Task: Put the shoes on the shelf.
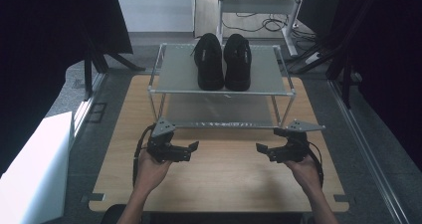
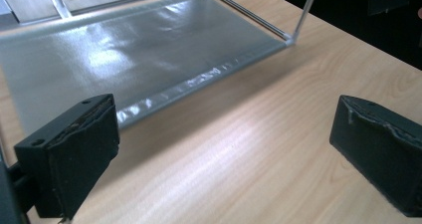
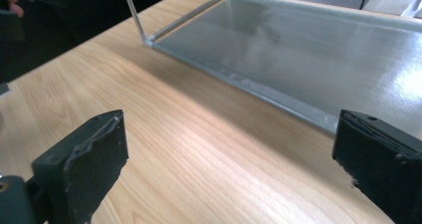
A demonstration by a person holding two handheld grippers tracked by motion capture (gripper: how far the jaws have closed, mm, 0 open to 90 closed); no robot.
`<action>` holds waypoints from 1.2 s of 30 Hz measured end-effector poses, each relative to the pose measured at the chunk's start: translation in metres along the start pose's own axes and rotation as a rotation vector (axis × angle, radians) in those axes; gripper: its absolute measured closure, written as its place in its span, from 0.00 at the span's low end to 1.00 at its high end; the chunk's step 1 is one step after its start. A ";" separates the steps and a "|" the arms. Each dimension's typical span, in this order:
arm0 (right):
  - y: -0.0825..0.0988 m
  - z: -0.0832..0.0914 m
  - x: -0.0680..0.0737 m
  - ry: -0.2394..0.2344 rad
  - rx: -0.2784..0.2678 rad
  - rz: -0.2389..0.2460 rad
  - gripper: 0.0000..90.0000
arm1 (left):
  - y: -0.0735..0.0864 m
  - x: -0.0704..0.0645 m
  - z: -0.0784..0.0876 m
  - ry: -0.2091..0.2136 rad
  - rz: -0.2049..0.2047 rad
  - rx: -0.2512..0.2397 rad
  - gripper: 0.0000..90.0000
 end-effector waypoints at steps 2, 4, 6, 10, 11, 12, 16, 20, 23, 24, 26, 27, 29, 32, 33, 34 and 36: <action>0.005 0.004 0.000 0.007 0.007 0.007 0.00 | 0.006 -0.001 0.002 -0.004 -0.009 0.007 0.00; 0.010 0.009 0.000 0.021 0.013 0.012 0.00 | 0.012 -0.001 0.003 -0.012 -0.012 0.011 0.00; 0.017 0.012 0.000 0.031 0.020 0.012 0.00 | 0.019 -0.001 0.003 -0.015 -0.012 0.016 0.00; 0.030 0.016 -0.001 0.054 0.029 0.014 0.00 | 0.034 0.001 -0.002 -0.032 -0.017 0.031 0.00; 0.033 0.016 -0.001 0.057 0.031 0.015 0.00 | 0.037 0.001 -0.003 -0.035 -0.020 0.034 0.00; 0.036 0.016 -0.001 0.057 0.031 0.013 0.00 | 0.040 0.000 -0.004 -0.033 -0.018 0.037 0.00; 0.049 0.013 0.000 0.062 0.036 0.005 0.00 | 0.053 -0.001 -0.010 -0.040 -0.031 0.048 0.00; 0.064 0.005 0.001 0.052 0.058 -0.009 0.00 | 0.065 -0.002 -0.016 -0.050 -0.032 0.060 0.00; 0.073 0.000 0.003 0.057 0.076 0.001 0.00 | 0.076 -0.002 -0.020 -0.057 -0.036 0.082 0.00; 0.076 -0.002 0.003 0.061 0.079 0.004 0.00 | 0.079 -0.002 -0.021 -0.058 -0.040 0.090 0.00; 0.082 -0.006 0.004 0.062 0.089 0.008 0.00 | 0.087 -0.002 -0.024 -0.067 -0.044 0.109 0.00; 0.086 -0.007 0.004 0.064 0.098 0.014 0.00 | 0.091 -0.001 -0.025 -0.071 -0.046 0.118 0.00; 0.092 -0.011 0.004 0.069 0.118 0.035 0.00 | 0.101 -0.001 -0.029 -0.081 -0.048 0.148 0.00; 0.101 -0.017 0.006 0.080 0.157 0.069 0.00 | 0.112 -0.001 -0.036 -0.101 -0.074 0.194 0.00; 0.105 -0.020 0.007 0.078 0.174 0.080 0.00 | 0.114 -0.001 -0.037 -0.106 -0.083 0.210 0.00; 0.108 -0.022 0.007 0.074 0.186 0.084 0.00 | 0.116 -0.002 -0.039 -0.106 -0.088 0.220 0.00; 0.112 -0.025 0.008 0.071 0.210 0.095 0.00 | 0.120 -0.004 -0.044 -0.104 -0.092 0.238 0.00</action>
Point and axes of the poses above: each handheld gripper's, and its own axes: z roughly backward along the jaws, y roughly out of its underside, x roughly to its left, the point moved 8 cm from there along -z, roughly forward along the jaws, and after that the axes turned 4 degrees about z, right-handed, at the moved point
